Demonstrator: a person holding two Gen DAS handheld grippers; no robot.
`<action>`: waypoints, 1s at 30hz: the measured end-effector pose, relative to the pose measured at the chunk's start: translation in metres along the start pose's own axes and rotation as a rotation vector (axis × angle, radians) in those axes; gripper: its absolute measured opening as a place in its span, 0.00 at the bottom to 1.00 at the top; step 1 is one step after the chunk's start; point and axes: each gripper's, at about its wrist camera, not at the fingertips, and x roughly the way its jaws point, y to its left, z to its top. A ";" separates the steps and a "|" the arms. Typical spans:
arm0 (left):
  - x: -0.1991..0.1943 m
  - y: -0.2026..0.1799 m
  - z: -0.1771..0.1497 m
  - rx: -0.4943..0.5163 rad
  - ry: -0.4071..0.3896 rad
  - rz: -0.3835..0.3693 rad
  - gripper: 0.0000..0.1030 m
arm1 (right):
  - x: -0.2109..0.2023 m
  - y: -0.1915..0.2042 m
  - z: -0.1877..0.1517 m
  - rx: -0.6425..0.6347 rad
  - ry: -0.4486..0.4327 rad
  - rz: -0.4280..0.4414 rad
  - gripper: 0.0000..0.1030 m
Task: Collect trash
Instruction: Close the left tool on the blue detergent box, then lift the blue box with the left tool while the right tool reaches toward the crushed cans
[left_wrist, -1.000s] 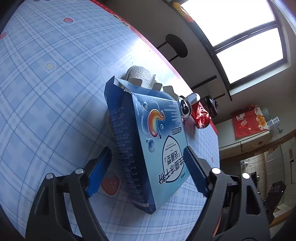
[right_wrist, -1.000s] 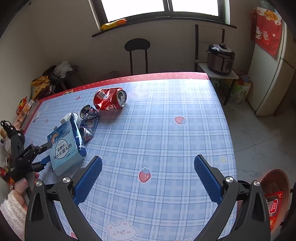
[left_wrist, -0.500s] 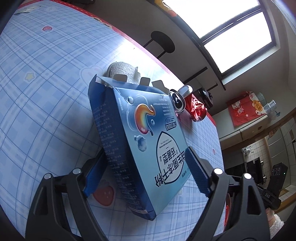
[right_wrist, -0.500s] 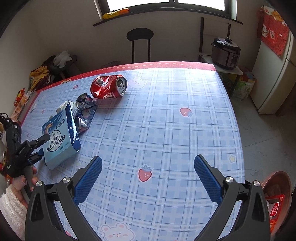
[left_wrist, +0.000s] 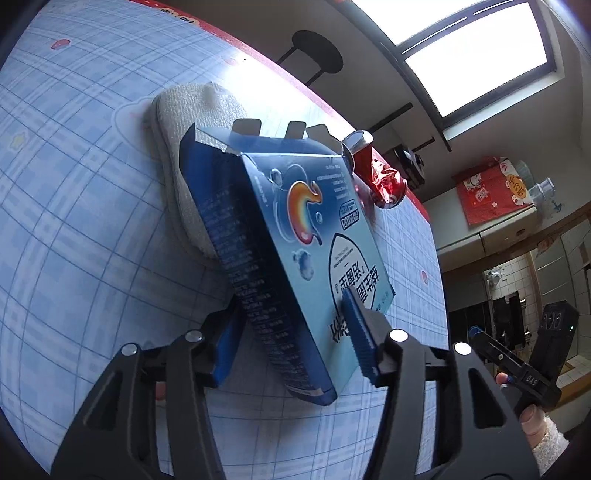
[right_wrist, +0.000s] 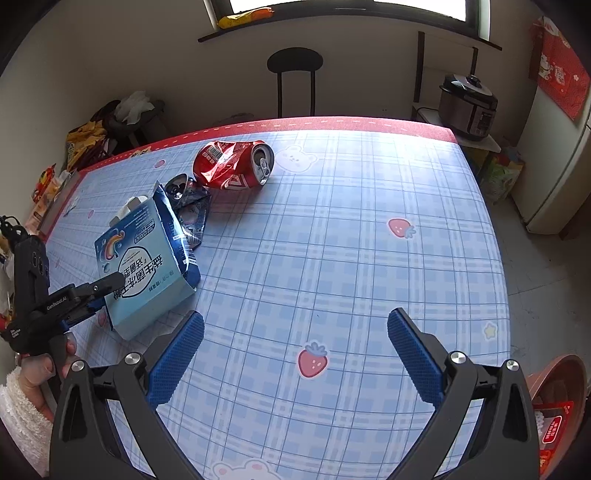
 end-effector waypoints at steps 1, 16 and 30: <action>-0.002 -0.003 -0.001 0.004 -0.010 0.008 0.50 | -0.001 -0.002 0.000 0.003 0.000 0.000 0.95; -0.116 -0.006 -0.014 0.057 -0.148 0.081 0.35 | 0.009 0.014 0.011 -0.077 0.033 0.082 0.95; -0.107 -0.042 -0.026 0.197 -0.029 0.053 0.36 | 0.039 0.070 0.012 -0.183 0.095 0.132 0.95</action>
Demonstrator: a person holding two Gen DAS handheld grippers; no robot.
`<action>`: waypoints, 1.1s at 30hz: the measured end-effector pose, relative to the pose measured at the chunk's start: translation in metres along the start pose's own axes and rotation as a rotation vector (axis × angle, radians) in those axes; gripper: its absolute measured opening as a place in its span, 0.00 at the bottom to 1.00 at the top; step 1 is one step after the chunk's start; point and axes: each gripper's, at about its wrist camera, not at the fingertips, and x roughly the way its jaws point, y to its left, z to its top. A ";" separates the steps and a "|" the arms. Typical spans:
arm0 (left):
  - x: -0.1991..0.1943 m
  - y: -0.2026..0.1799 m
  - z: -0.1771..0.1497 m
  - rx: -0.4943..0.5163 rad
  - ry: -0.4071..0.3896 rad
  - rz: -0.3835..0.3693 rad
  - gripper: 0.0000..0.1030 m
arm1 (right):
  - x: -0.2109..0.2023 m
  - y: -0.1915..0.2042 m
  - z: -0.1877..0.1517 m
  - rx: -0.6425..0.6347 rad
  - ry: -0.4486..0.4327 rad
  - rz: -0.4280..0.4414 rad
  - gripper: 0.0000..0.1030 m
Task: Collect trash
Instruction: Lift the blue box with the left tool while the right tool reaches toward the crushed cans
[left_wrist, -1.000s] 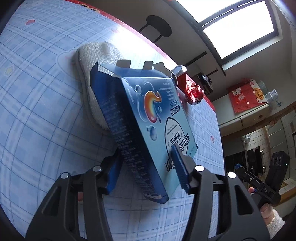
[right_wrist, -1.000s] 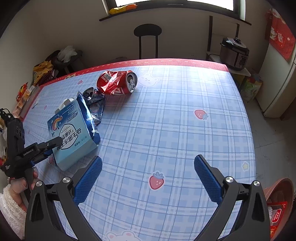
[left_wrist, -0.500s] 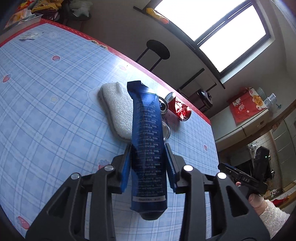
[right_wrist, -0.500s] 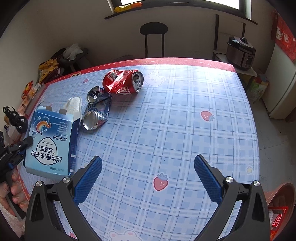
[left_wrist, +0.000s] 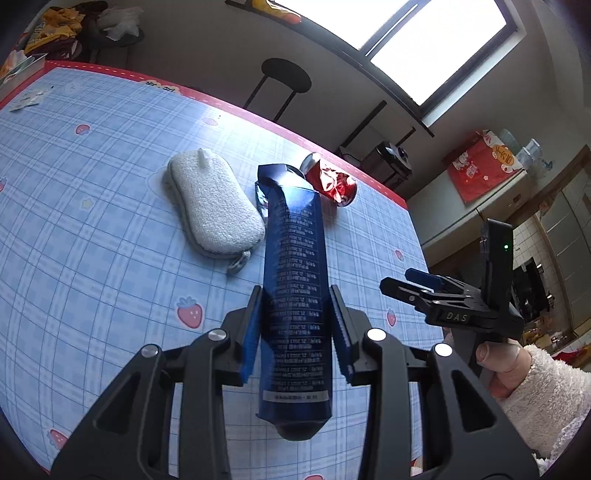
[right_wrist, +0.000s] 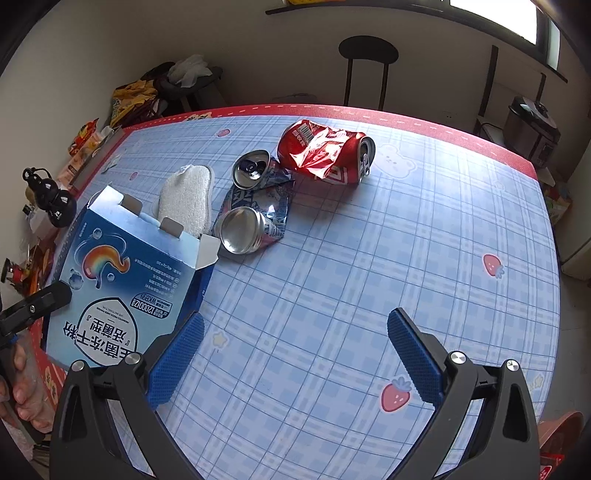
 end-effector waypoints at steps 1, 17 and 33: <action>0.004 -0.004 -0.001 0.014 0.012 -0.004 0.36 | 0.005 0.001 -0.004 0.003 0.015 0.001 0.95; 0.061 -0.022 -0.021 0.006 0.180 -0.091 0.35 | 0.033 0.000 -0.052 0.016 0.107 0.042 0.95; -0.027 0.044 0.008 -0.095 -0.115 0.086 0.35 | 0.053 0.033 0.033 -0.150 -0.007 0.022 0.95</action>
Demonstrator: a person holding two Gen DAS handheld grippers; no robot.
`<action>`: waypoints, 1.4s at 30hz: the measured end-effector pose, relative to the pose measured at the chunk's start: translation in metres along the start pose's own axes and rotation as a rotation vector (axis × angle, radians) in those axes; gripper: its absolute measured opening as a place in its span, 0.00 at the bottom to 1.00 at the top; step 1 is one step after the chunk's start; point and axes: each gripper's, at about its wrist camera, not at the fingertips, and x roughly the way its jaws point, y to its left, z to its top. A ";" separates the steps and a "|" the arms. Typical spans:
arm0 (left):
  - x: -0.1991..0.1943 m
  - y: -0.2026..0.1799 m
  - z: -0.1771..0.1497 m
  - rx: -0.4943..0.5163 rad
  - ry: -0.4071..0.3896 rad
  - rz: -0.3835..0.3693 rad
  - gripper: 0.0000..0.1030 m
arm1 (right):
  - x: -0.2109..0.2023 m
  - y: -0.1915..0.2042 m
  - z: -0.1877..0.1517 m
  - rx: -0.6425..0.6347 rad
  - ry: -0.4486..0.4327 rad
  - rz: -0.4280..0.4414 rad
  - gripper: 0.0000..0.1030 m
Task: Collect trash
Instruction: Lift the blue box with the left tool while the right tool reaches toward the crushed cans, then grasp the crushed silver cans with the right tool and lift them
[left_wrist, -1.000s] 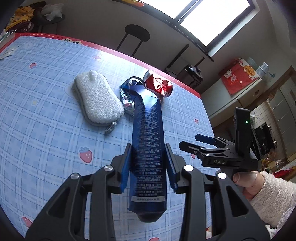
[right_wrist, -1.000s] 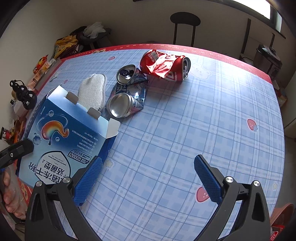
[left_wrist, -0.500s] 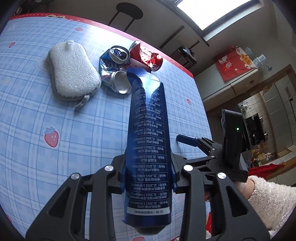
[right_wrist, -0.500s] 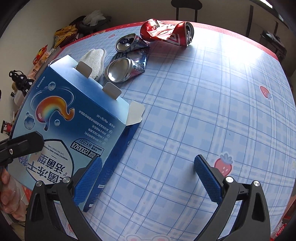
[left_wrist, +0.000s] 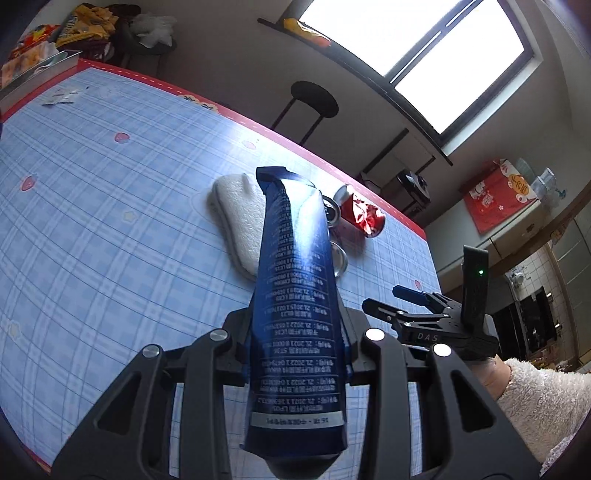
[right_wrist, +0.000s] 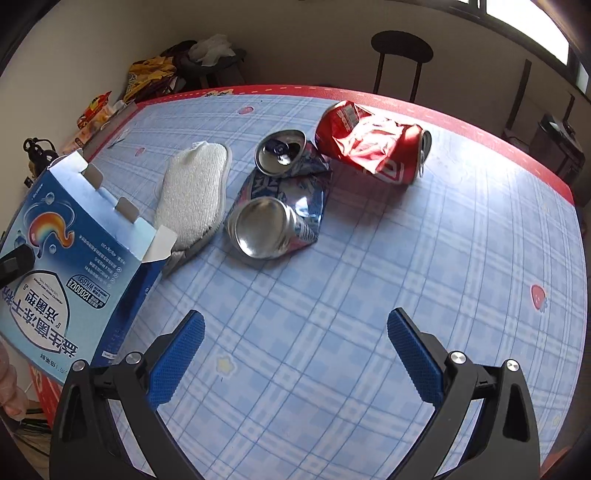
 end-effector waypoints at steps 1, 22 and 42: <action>-0.003 0.005 0.002 -0.011 -0.012 0.019 0.35 | 0.005 0.004 0.009 -0.025 -0.002 -0.003 0.93; -0.023 0.034 -0.002 -0.112 -0.071 0.055 0.35 | 0.062 0.050 0.046 -0.333 0.110 -0.095 0.59; -0.019 0.002 -0.016 -0.050 -0.004 0.002 0.35 | -0.038 0.025 -0.103 -0.128 0.093 0.036 0.59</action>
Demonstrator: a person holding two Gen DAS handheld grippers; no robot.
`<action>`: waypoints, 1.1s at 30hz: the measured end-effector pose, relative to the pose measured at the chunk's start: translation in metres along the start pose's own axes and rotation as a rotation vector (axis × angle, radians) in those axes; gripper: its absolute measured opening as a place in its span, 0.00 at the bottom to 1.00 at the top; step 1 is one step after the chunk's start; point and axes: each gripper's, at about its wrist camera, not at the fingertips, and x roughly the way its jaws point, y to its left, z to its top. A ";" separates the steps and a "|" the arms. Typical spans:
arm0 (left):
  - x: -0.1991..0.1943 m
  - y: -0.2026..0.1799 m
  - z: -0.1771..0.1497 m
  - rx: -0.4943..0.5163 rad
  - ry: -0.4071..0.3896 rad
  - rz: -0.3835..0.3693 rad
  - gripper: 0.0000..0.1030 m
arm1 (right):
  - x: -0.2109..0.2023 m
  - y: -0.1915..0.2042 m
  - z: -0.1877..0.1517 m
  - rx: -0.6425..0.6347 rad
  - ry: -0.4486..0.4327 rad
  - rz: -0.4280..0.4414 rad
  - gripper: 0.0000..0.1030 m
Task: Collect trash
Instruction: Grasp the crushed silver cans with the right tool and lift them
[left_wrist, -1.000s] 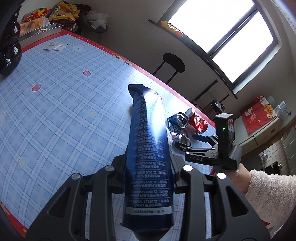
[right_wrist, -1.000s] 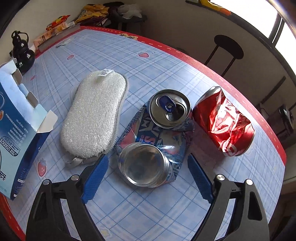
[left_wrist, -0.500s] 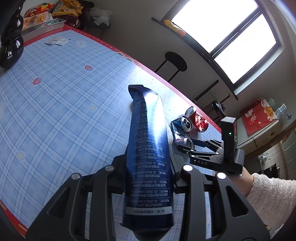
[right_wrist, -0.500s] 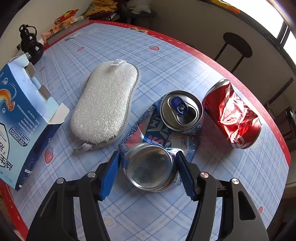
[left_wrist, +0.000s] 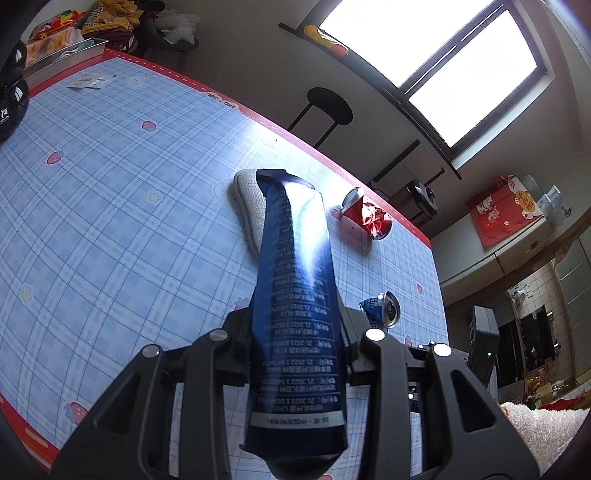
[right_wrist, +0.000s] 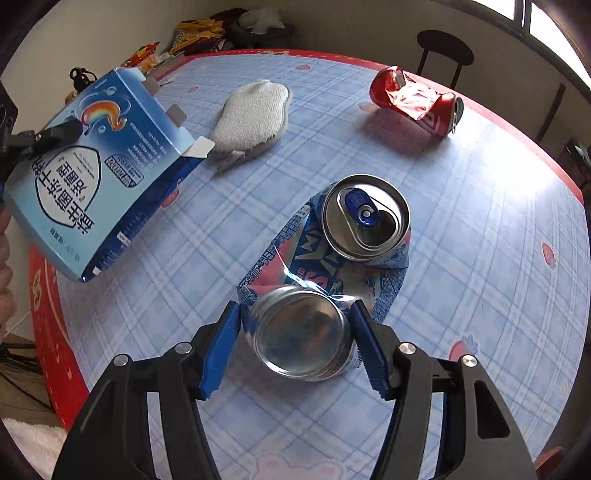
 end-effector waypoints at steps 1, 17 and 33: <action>0.000 -0.002 -0.002 0.006 0.005 -0.005 0.35 | -0.003 -0.002 -0.005 -0.001 0.005 -0.002 0.59; -0.009 -0.013 -0.009 0.023 0.008 -0.050 0.35 | 0.011 -0.031 0.042 0.054 -0.003 -0.175 0.78; -0.020 -0.013 -0.016 0.008 0.002 -0.068 0.35 | -0.015 -0.016 0.029 0.035 -0.069 -0.161 0.56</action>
